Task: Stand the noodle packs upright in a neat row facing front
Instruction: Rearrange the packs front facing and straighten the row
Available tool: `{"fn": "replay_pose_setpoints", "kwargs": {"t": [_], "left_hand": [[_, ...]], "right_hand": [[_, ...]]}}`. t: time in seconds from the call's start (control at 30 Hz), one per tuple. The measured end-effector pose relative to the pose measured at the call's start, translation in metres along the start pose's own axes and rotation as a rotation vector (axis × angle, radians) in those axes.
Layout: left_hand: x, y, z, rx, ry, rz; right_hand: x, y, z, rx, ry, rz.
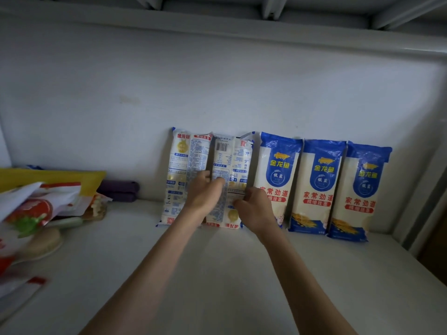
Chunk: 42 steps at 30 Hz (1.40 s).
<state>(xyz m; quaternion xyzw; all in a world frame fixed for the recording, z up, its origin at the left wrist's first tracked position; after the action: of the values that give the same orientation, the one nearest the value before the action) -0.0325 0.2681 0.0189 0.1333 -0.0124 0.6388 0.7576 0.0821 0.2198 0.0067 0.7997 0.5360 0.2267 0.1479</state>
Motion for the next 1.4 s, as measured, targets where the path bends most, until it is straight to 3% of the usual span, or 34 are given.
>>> {"fn": "replay_pose_setpoints", "kwargs": {"t": [0.17,0.63,0.73,0.9,1.0,1.13,1.3,1.4], "left_hand": [[0.005,0.006,-0.005,-0.032,0.005,-0.028],[0.001,0.012,0.003,-0.083,-0.142,-0.13],[-0.002,0.014,0.007,-0.108,-0.184,-0.157],[-0.008,0.015,0.016,-0.097,-0.268,-0.24],[-0.012,0.014,0.026,-0.12,-0.347,-0.287],[-0.018,0.013,0.038,-0.072,-0.421,-0.366],[-0.029,0.013,0.053,0.052,-0.526,-0.511],[-0.024,0.017,0.051,0.089,-0.565,-0.453]], "right_hand": [[-0.004,0.002,0.002,0.006,0.0,0.05],[-0.005,0.021,0.006,0.144,-0.071,-0.046],[-0.009,0.039,0.006,0.245,-0.198,-0.144],[-0.016,0.069,0.01,0.581,-0.591,-0.218],[-0.019,0.068,0.015,0.77,-0.684,-0.351],[-0.019,0.067,0.012,0.916,-0.646,-0.406],[-0.022,0.072,0.014,1.098,-0.643,-0.29],[-0.025,0.082,0.003,1.011,-0.493,-0.204]]}}
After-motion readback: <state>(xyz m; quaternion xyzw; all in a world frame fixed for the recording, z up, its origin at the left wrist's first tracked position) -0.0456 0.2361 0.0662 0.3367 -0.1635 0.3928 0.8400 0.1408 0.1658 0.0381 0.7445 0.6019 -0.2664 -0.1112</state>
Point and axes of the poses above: each hand's wrist, its own x-axis towards the middle knuckle, its own y-axis out of the back of the hand, z = x × y, the point moved 1 cm from there along x, towards the middle knuckle, and after that the axes turned 2 degrees about -z, right-handed, at the moved point
